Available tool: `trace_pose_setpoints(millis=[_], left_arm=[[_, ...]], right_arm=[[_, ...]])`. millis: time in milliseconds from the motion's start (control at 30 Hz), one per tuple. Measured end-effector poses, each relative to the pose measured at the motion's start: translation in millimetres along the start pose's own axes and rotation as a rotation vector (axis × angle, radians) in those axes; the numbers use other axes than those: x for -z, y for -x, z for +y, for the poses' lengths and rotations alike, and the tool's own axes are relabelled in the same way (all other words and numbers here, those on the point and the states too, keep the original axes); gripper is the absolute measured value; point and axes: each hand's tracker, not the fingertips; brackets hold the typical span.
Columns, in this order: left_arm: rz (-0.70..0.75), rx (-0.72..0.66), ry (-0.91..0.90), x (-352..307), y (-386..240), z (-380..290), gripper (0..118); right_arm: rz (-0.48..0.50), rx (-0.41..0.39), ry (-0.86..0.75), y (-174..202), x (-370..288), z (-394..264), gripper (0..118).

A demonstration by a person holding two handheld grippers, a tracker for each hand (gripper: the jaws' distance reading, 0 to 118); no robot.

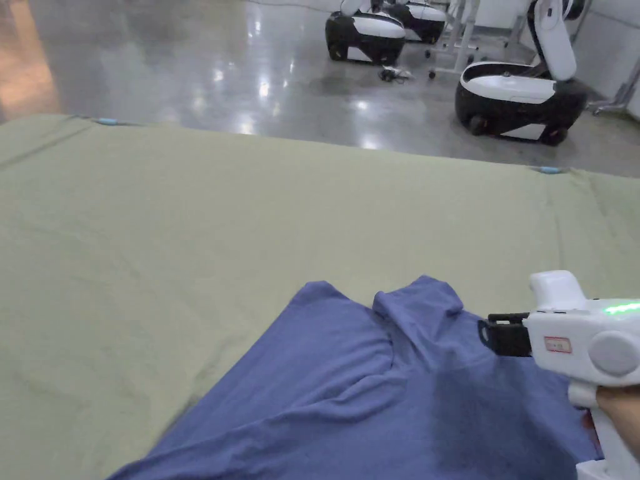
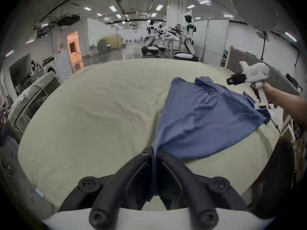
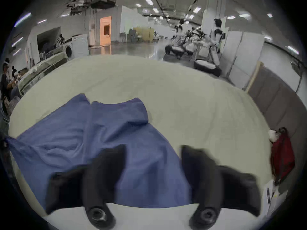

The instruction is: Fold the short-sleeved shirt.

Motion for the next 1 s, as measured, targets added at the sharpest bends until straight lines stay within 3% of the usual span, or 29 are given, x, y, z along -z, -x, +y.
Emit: trace_pose_setpoints(millis=[67, 167, 233, 300, 333, 400, 433, 633, 1000], left_arm=[[0.007, -0.004, -0.009, -0.8, -2.8, 0.6, 1], [0.023, -0.012, 0.001, 1.9, -4.8, 1.7, 1], [0.035, -0.017, 0.009, 4.4, -3.4, 1.2, 1], [0.038, -0.015, 0.021, 6.4, -5.5, 1.3, 1], [0.04, -0.013, 0.026, 7.2, -7.4, 1.7, 1], [0.046, -0.008, 0.029, 8.3, -9.0, 1.2, 1], [0.049, -0.007, 0.025, 9.9, -11.2, 1.8, 1], [0.044, -0.023, -0.051, -6.2, -15.7, 9.6, 1], [0.017, -0.084, -0.246, -39.6, -20.5, 101.5, 1]], right_arm=[[0.04, 0.026, 0.072, -5.0, 33.9, 17.4, 93], [-0.09, 0.057, 0.094, -15.3, 70.4, 18.8, 93], [-0.079, 0.134, 0.228, -24.4, 84.6, 10.2, 92], [-0.054, 0.19, 0.143, -24.6, 72.8, 1.9, 85], [-0.074, 0.162, 0.161, -20.2, 63.9, 1.4, 69], [-0.063, 0.12, 0.15, -7.8, 46.7, -3.7, 16], [-0.061, 0.103, 0.152, -2.5, 40.0, -6.6, 9], [0.03, 0.149, -0.005, 13.2, -45.7, -0.3, 8], [0.022, 0.03, -0.361, -10.4, -246.0, 26.6, 8]])
